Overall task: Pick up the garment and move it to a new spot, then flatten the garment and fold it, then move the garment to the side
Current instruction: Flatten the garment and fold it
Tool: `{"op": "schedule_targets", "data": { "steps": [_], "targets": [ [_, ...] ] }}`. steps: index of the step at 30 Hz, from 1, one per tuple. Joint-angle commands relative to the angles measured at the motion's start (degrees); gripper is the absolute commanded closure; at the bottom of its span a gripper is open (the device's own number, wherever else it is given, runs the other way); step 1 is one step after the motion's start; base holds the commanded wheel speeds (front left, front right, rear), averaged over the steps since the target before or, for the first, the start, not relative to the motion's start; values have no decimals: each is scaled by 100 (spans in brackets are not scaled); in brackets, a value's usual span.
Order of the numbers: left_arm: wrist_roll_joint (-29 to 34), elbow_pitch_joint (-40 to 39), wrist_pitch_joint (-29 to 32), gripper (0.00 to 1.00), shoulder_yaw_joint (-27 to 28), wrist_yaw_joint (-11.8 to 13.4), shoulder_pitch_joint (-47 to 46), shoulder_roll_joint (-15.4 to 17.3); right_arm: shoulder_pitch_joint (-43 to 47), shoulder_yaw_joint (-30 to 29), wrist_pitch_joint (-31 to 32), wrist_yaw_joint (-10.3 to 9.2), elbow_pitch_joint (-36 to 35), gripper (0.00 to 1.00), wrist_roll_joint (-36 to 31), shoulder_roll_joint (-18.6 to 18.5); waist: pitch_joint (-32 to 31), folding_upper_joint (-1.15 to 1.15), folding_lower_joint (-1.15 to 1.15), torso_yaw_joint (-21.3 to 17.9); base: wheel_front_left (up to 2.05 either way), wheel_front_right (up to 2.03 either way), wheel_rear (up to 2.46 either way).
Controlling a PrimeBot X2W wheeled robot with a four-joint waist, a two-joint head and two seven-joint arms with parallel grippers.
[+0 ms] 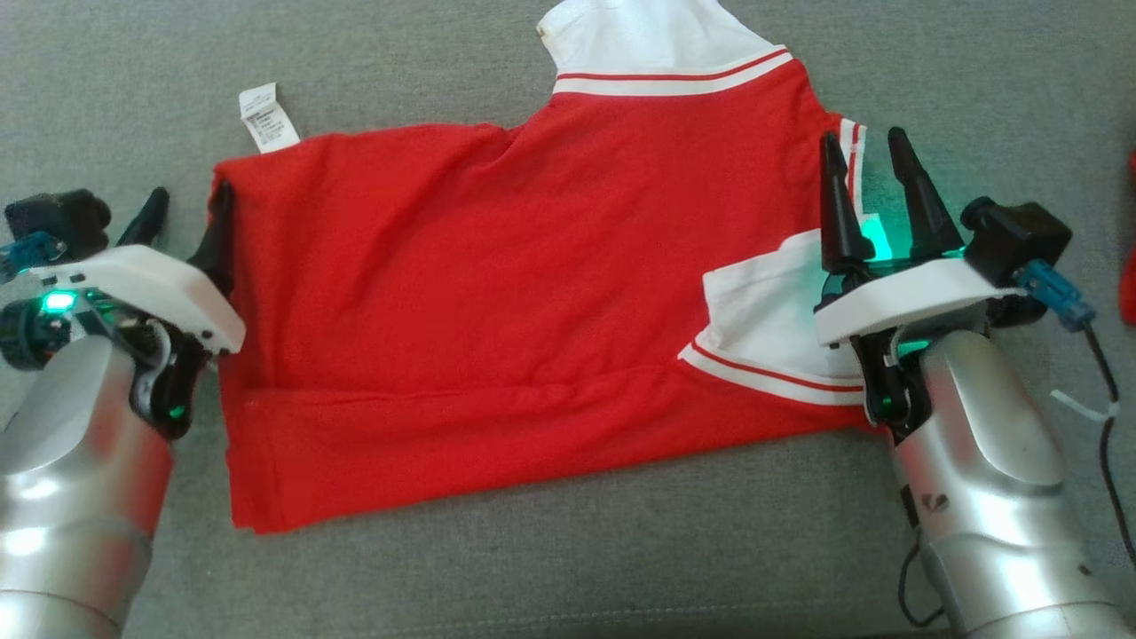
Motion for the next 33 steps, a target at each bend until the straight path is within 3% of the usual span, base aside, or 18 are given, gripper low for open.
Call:
{"op": "schedule_targets", "data": {
  "steps": [1,17,29,30,31,32,33],
  "targets": [
    [-108,-143,-60,0,56,11,-209,317,-134,111,-22,-5,-149,0,7,8,8,0,0,21,0,0,0],
    [-1466,-539,-176,0,-770,10,-338,579,-167,173,-22,-5,-17,0,103,8,-71,0,0,63,0,0,0],
    [-1650,-242,-142,0,-1448,10,-483,731,-221,208,-22,-5,8,0,90,8,-1,0,0,-51,0,0,0],
    [-1656,-218,-134,36,-1508,10,-499,729,-231,205,-22,-5,14,0,85,8,-2,0,0,-51,0,0,0],
    [-1648,-202,-138,66,-1573,10,-518,729,-252,199,-22,-5,20,0,71,8,-2,0,0,-47,0,0,0],
    [-1636,-188,-147,89,-1642,10,-536,731,-282,191,-22,-5,29,0,54,8,-2,0,0,-40,0,0,0],
    [-1650,-180,-159,100,-1695,10,-547,727,-322,187,-22,-5,40,0,26,8,-1,0,0,-29,0,0,0]
  ]
}}
